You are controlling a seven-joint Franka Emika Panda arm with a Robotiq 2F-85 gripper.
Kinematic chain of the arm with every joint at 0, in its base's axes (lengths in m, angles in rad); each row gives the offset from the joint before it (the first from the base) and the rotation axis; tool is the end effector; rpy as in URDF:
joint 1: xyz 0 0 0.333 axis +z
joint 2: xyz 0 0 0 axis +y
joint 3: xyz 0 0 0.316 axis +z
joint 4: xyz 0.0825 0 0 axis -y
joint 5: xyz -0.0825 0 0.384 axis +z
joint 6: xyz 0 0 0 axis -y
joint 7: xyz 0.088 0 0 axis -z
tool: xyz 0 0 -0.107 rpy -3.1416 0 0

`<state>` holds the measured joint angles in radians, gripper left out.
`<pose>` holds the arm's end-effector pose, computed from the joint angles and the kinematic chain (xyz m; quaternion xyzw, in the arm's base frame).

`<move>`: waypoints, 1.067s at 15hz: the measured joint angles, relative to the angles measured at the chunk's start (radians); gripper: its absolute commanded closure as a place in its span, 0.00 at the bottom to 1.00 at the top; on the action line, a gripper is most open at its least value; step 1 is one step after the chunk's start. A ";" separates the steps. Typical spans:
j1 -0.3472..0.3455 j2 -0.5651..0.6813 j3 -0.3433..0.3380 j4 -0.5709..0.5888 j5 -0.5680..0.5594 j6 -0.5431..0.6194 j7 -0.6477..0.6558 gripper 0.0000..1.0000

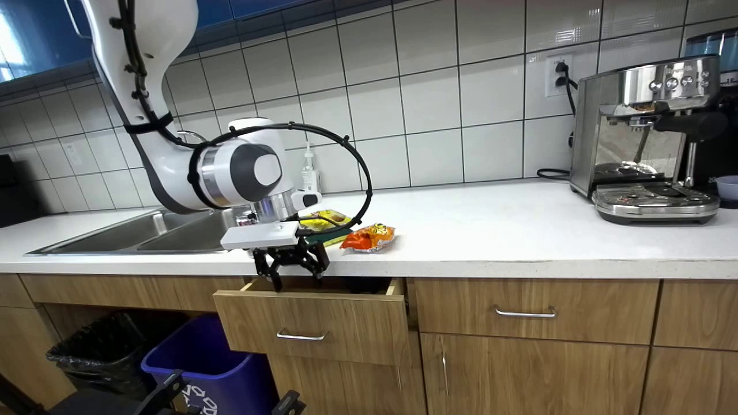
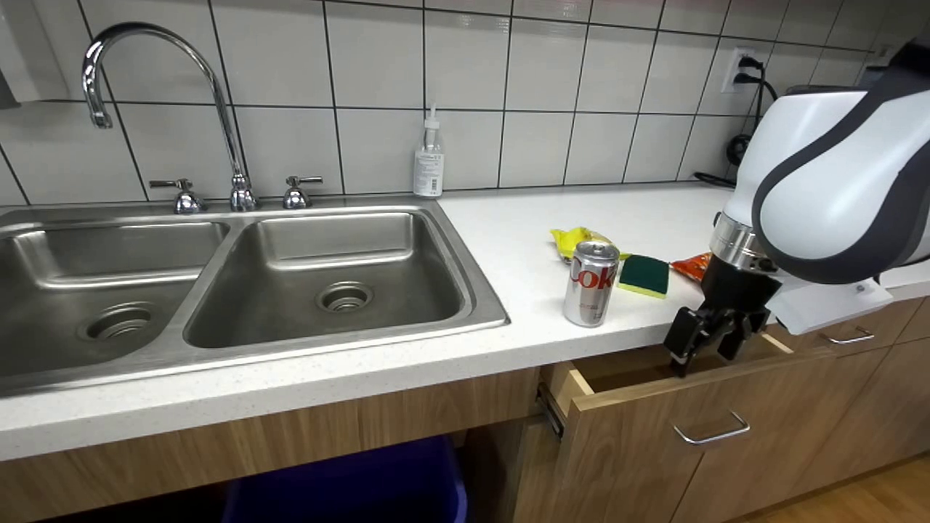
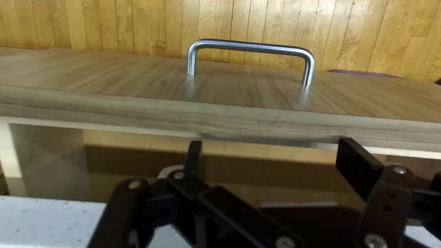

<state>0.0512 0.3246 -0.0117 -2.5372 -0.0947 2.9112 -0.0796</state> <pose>0.4567 0.0235 0.1573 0.9940 0.1055 0.0243 0.0143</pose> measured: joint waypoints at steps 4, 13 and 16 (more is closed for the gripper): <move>-0.006 0.010 -0.003 0.000 0.001 0.029 0.000 0.00; -0.007 0.042 -0.027 0.005 0.006 0.061 0.019 0.00; -0.006 0.045 -0.035 0.011 0.006 0.051 0.019 0.00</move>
<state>0.0456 0.3700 -0.0465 -2.5267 -0.0888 2.9622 -0.0607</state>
